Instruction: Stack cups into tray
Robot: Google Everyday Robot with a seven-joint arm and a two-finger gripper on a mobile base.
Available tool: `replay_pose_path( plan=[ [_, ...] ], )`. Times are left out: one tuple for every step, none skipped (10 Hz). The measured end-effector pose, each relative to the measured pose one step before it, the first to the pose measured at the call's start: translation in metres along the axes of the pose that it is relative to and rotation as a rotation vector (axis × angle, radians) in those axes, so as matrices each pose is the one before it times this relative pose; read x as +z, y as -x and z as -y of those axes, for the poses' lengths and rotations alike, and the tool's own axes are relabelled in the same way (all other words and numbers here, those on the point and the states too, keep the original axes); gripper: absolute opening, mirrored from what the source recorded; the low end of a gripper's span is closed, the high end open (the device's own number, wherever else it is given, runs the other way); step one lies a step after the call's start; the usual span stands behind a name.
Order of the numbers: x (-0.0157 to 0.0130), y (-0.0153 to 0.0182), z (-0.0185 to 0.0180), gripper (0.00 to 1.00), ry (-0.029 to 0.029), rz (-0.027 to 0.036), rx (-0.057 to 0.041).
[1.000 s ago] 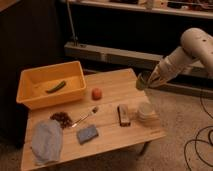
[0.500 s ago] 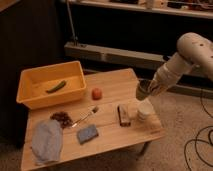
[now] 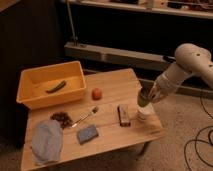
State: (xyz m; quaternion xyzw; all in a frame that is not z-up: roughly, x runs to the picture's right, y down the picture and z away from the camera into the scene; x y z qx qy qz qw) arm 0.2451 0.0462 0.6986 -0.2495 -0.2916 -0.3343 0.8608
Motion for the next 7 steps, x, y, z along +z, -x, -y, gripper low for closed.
replay_pose_path(
  plan=[
    [0.00126, -0.00444, -0.0028, 0.12, 0.0094, -0.00191, 0.01278],
    [0.00546, -0.00333, -0.004, 0.12, 0.01621, 0.00377, 0.01273],
    [0.01094, 0.00024, -0.00548, 0.12, 0.01608, 0.01356, 0.01086],
    [0.00871, 0.00097, -0.00697, 0.12, 0.01277, 0.01022, 0.01138],
    [0.00538, -0.00047, -0.00438, 0.12, 0.00196, 0.004, 0.01163],
    [0.00382, 0.00046, -0.00317, 0.12, 0.0011, 0.00433, 0.01106],
    [0.0026, 0.00011, -0.00011, 0.12, -0.00237, 0.00214, 0.0049]
  ],
)
